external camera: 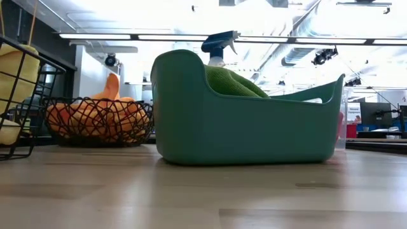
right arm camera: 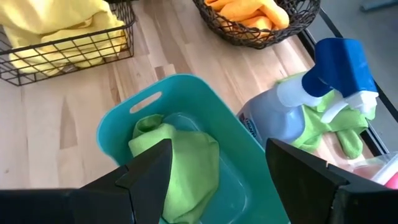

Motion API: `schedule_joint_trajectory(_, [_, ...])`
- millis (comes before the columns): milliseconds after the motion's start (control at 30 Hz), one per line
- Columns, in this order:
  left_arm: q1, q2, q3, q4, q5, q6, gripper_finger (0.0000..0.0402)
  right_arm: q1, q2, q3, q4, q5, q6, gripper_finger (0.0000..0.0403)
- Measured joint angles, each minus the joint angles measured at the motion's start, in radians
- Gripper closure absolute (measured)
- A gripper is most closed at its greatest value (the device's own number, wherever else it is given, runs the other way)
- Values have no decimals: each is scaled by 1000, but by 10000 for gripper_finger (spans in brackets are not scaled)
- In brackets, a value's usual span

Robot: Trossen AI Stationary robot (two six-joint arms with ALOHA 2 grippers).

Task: Sort microfiber towel by color & place in baskets
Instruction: Put the yellow towel into the wire basket

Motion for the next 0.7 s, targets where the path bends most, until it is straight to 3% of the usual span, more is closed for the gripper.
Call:
schedule_joint_trajectory(133, [-178,9,-143,42,-61,-138,401,-11,0,0,9,2,0,147])
schedule_joint_trajectory(267, [-279,9,-339,185,-85,-225,401,-19,0,0,20,1,6,147])
schedule_joint_trajectory(500, [-326,9,-729,552,-88,-290,401,-24,0,0,47,2,19,147])
schedule_joint_trajectory(700, [-307,8,-1045,610,-134,-447,401,-24,0,0,49,9,37,147])
